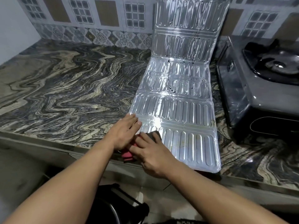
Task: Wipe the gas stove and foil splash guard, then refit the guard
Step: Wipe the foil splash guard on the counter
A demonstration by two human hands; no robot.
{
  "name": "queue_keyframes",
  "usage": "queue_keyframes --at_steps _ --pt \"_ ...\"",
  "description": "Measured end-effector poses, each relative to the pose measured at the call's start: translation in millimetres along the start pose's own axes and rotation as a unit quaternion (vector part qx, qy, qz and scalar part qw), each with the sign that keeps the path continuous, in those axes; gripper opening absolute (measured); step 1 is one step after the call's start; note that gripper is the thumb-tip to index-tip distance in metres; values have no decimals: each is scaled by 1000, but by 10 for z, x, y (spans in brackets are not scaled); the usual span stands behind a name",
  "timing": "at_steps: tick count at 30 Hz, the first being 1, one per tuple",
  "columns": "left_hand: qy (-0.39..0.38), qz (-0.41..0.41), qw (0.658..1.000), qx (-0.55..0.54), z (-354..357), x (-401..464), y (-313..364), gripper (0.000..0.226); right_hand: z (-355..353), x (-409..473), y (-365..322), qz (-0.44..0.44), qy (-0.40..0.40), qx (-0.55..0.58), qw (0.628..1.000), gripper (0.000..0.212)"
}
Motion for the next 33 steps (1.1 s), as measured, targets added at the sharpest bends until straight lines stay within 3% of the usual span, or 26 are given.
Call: queue_keyframes --at_steps 5,13,18,21,24,33 --pt "29 37 996 72 69 32 -78 105 -16 -554 238 90 4 43 995 51" --pt "42 61 984 163 142 6 -89 93 -95 -1378 822 232 4 54 971 69" --pt "47 71 984 156 145 5 -104 110 -187 -1517 1414 324 7 22 946 51" --pt "47 69 983 163 112 -19 -96 102 -190 -1469 1593 359 39 -2 933 49" --pt "71 51 975 205 37 -34 55 87 -146 -1448 1408 356 55 -19 933 52" --pt "84 20 983 161 354 1 492 97 31 -1190 498 335 48 23 941 50"
Point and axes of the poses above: each hand's wrist, its own x-axis towards the middle knuckle, its own z-axis out of the palm, y = z × x, the point moved 7 cm from there along x, towards the middle knuckle, and after that the axes turned 14 degrees about -z, right-handed, at the moved point
